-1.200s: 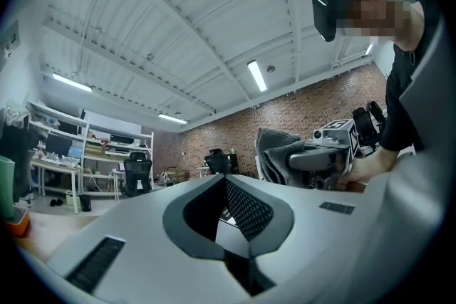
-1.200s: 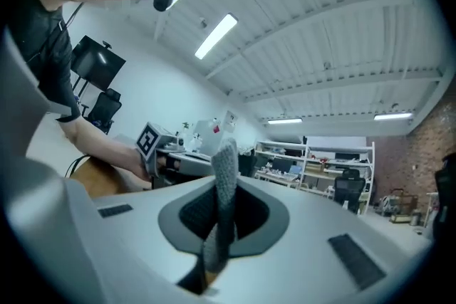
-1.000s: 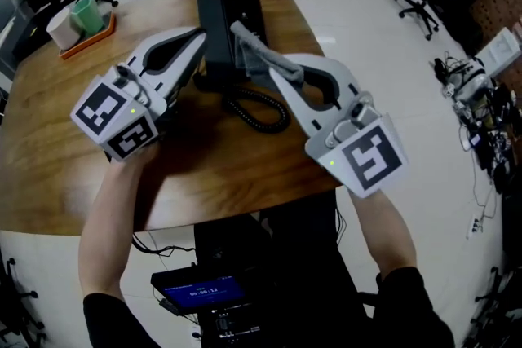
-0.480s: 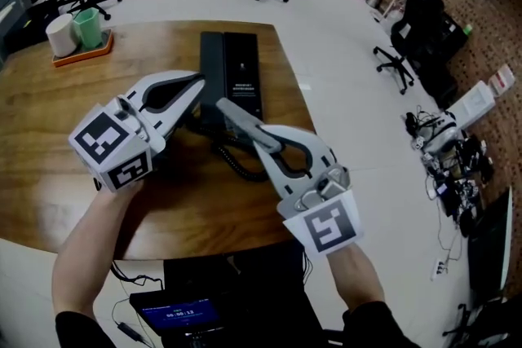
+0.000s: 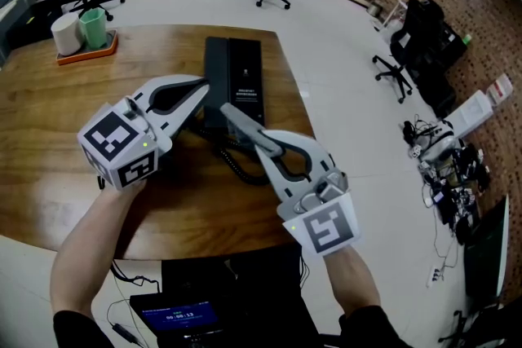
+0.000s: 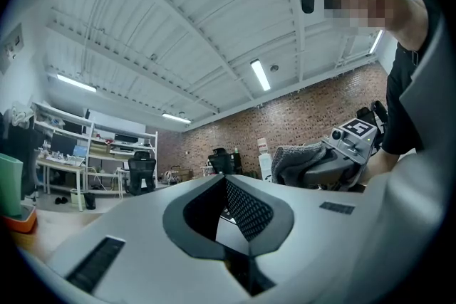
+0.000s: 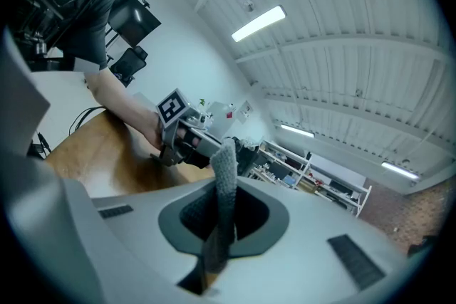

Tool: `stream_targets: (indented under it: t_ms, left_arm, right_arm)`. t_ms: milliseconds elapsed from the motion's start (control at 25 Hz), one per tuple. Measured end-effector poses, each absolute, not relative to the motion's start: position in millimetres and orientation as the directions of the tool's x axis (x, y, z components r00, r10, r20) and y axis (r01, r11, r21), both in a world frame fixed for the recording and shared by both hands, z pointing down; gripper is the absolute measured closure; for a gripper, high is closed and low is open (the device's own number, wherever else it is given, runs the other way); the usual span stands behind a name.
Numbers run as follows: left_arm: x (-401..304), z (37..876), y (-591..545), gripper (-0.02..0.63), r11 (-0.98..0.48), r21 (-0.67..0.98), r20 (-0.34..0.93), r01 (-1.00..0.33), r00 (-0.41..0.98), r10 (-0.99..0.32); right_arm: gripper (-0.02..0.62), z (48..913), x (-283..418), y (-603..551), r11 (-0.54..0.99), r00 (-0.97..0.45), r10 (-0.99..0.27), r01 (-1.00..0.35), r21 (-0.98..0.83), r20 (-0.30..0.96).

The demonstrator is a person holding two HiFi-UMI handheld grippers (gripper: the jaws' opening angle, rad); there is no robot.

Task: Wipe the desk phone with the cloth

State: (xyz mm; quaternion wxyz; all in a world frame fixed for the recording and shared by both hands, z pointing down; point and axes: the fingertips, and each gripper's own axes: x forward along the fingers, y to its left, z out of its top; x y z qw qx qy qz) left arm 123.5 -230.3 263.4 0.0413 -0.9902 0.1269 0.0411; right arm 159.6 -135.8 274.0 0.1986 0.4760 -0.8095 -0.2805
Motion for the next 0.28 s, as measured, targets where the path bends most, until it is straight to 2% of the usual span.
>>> stream_targets:
  t_ms: [280]
  left_arm:
    - [123.8, 267.8, -231.4, 0.612, -0.963, -0.073, -0.083, -0.259, 0.964, -0.253]
  right_arm:
    - [0.572, 275.1, 159.2, -134.6, 0.397, -0.473, -0.879, -0.657, 0.641, 0.06]
